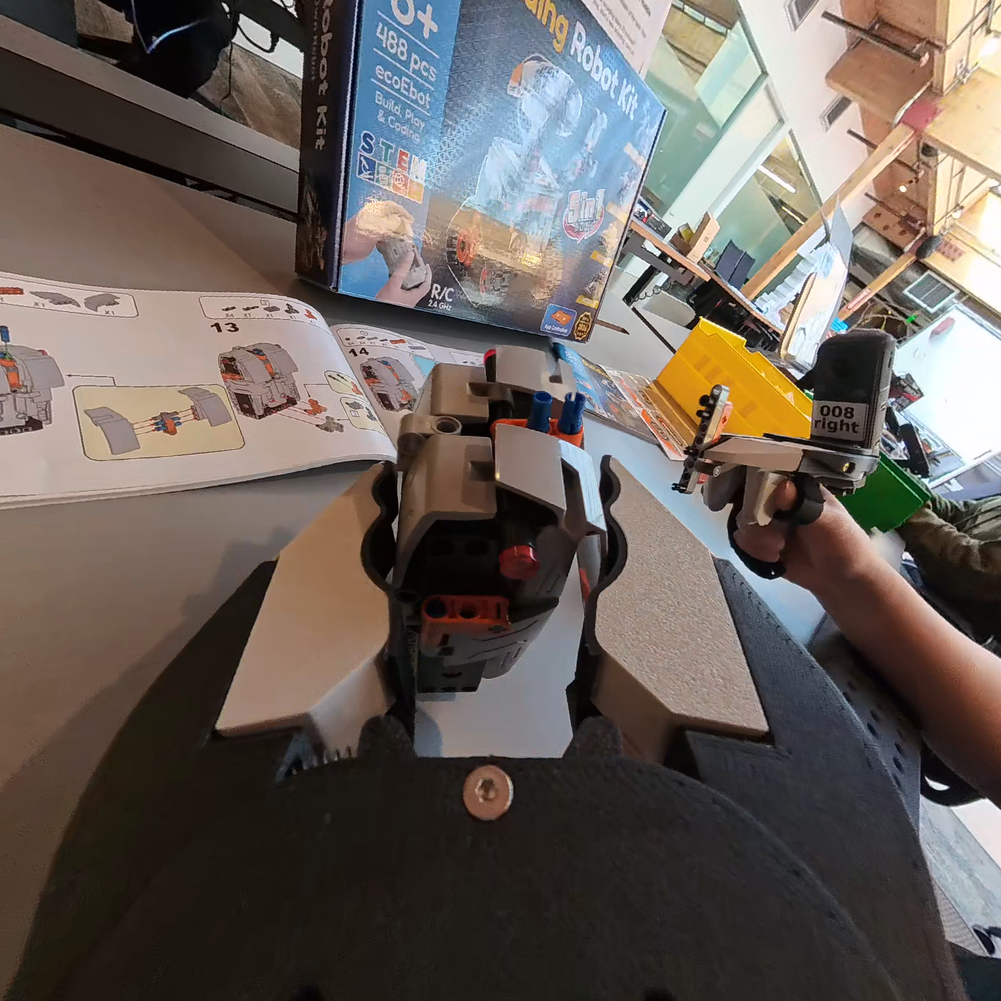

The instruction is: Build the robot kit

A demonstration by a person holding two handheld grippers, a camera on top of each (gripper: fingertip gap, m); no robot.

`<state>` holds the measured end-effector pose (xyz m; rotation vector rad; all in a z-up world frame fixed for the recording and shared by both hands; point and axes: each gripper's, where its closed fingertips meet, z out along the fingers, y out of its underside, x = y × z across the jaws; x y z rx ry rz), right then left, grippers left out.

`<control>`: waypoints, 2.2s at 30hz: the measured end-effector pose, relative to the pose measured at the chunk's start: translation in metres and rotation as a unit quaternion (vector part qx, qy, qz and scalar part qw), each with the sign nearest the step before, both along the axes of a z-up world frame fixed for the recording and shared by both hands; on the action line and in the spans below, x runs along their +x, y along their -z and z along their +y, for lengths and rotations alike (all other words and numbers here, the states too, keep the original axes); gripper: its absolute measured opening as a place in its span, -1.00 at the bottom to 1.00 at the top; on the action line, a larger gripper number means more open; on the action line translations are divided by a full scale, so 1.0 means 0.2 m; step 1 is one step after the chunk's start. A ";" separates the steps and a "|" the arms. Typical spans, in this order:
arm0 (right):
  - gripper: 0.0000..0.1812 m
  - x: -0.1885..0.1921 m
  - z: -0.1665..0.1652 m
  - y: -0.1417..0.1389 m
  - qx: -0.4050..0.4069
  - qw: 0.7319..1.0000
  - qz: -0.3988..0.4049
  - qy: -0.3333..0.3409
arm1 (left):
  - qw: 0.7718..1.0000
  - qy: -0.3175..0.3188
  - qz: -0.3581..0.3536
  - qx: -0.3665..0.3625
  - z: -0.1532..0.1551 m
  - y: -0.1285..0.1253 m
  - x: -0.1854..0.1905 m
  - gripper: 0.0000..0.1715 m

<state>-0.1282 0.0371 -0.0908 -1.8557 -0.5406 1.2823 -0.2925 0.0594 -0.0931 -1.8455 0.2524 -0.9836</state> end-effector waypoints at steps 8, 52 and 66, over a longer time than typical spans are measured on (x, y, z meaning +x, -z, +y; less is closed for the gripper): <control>-0.92 -0.01 -0.01 0.00 -0.011 1.000 0.009 -0.010 | 1.000 -0.002 -0.001 -0.001 0.00 0.00 0.00 -0.14; -0.92 -0.04 -0.04 0.01 -0.069 0.995 0.055 -0.039 | 0.998 -0.010 -0.058 -0.028 0.02 0.00 -0.05 -0.13; -0.92 -0.04 -0.03 0.03 -0.072 0.995 0.051 -0.038 | 0.998 -0.009 -0.062 -0.031 0.02 0.00 -0.05 -0.14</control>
